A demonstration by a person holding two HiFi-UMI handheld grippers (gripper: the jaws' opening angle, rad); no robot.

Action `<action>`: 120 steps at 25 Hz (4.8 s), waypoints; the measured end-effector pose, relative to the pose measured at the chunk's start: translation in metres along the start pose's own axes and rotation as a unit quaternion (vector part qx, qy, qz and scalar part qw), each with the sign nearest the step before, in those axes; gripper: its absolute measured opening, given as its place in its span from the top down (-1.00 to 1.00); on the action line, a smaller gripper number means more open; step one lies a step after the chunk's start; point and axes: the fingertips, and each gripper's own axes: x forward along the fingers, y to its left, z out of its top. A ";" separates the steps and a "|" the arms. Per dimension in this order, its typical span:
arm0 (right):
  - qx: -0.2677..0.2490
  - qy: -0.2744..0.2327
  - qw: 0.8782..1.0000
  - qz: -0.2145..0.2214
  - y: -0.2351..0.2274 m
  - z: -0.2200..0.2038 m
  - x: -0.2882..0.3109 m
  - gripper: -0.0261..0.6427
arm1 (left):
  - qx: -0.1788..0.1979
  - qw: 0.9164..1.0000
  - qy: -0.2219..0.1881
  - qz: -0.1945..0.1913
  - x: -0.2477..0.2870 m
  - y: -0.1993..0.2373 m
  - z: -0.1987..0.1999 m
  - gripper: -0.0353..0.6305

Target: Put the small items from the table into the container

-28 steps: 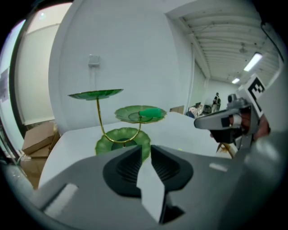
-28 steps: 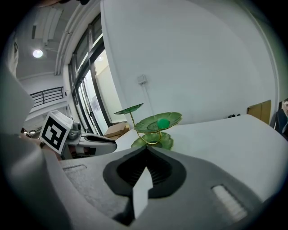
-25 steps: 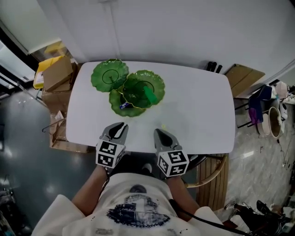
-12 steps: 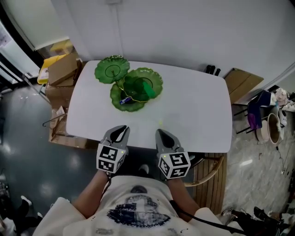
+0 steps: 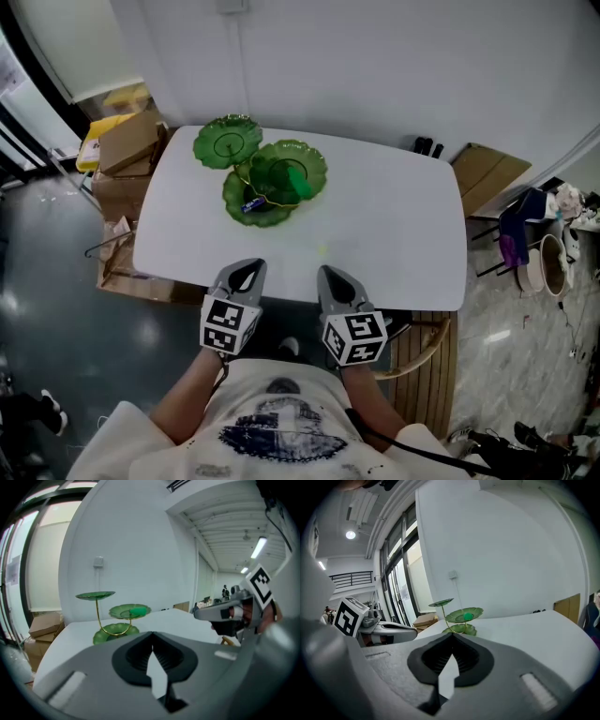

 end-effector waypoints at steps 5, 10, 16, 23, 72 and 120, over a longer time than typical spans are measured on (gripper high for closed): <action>0.000 -0.001 1.000 0.000 0.003 -0.002 -0.002 0.93 | 0.002 1.000 -0.002 0.000 -0.004 0.001 -0.001 0.92; 0.002 -0.002 1.000 -0.006 0.000 -0.003 -0.006 0.93 | 0.020 1.000 -0.009 0.009 -0.004 0.003 -0.002 0.93; 0.008 -0.001 1.000 -0.014 -0.009 -0.006 -0.011 0.93 | 0.006 1.000 -0.011 0.003 0.001 -0.002 0.002 0.93; 0.014 -0.009 1.000 -0.025 -0.022 -0.007 -0.020 0.93 | 0.003 1.000 0.005 -0.012 0.011 -0.014 -0.004 0.92; 0.054 0.141 0.987 -0.062 -0.107 -0.113 0.078 0.03 | -0.006 0.987 0.117 -0.114 0.153 -0.019 -0.069 0.93; 0.036 0.274 0.959 -0.059 -0.127 -0.173 0.162 0.56 | -0.014 0.969 0.197 -0.149 0.214 0.008 -0.107 0.93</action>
